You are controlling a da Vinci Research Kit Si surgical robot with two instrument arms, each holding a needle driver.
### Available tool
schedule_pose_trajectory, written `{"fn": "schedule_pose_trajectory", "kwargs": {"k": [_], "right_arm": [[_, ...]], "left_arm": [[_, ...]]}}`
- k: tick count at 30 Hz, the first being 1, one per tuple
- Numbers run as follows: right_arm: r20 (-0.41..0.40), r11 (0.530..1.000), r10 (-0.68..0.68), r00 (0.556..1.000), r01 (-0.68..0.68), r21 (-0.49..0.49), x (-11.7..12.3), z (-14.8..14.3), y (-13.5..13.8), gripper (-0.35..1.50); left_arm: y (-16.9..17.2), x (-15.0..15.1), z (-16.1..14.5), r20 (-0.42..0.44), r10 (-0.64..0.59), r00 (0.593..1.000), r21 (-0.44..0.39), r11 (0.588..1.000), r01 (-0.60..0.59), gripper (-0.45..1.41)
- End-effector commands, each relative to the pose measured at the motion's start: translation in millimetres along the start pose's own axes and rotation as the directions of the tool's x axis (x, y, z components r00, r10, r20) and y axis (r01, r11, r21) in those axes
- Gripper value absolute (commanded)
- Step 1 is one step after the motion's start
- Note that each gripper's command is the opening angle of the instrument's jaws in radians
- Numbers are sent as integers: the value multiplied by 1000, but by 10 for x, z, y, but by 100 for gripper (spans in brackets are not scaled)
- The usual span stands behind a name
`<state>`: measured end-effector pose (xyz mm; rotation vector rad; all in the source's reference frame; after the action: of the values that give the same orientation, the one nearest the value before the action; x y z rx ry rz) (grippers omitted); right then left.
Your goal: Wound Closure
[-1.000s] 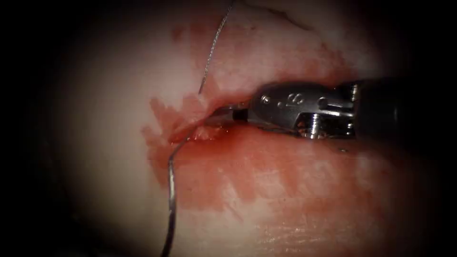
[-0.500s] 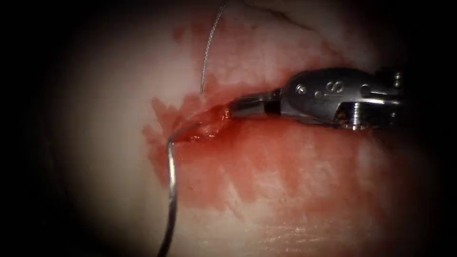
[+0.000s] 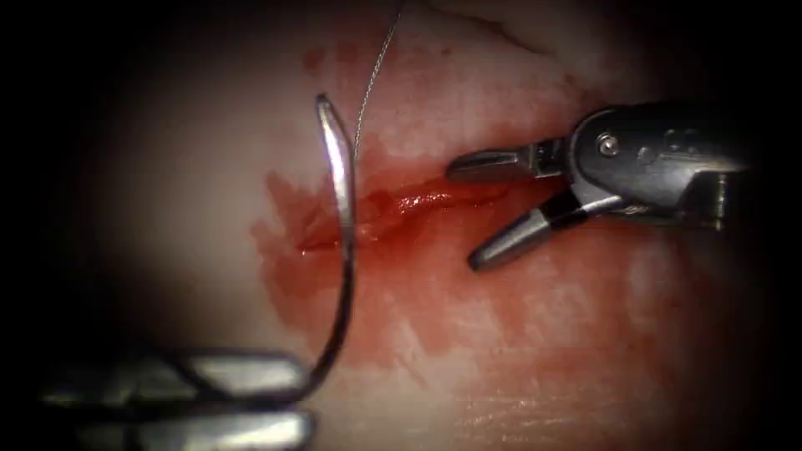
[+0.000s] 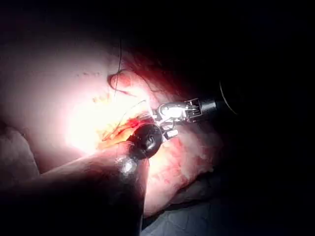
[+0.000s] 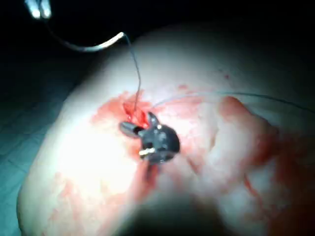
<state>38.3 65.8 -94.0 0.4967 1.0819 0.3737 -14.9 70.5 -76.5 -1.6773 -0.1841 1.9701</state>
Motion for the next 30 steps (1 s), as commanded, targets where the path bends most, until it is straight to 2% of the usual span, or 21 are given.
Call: {"fn": "schedule_pose_trajectory", "kwargs": {"k": [1,3,6,9,11,16,19,24,30], "right_arm": [[-27,996,85,996,-85,6,3,13,-1,100],[-30,990,144,989,-144,9,4,15,-3,101],[-28,969,248,968,-248,15,4,15,-4,93],[-37,885,464,885,-465,-25,8,8,-2,81],[-50,851,520,853,-522,-52,9,8,0,79],[-76,809,573,816,-578,-104,9,5,5,79],[-130,773,606,784,-620,-135,9,5,12,74],[-175,738,645,744,-666,-112,10,6,15,69],[-201,709,677,709,-700,-81,12,15,14,68]], "left_arm": [[-14,-21,16,20,50,999,52,997,-51,-35],[-23,-39,22,38,90,995,90,992,-93,-35],[-37,-68,30,80,190,979,125,972,-199,-35],[-53,-101,34,130,293,947,163,936,-312,-35],[-56,-108,36,148,339,929,174,916,-362,-35],[-60,-117,39,178,442,879,175,865,-471,-35],[-57,-123,46,188,528,828,161,815,-556,-35],[-53,-129,54,202,559,804,161,791,-590,-35],[-54,-134,57,201,571,796,169,780,-603,-35]]}}
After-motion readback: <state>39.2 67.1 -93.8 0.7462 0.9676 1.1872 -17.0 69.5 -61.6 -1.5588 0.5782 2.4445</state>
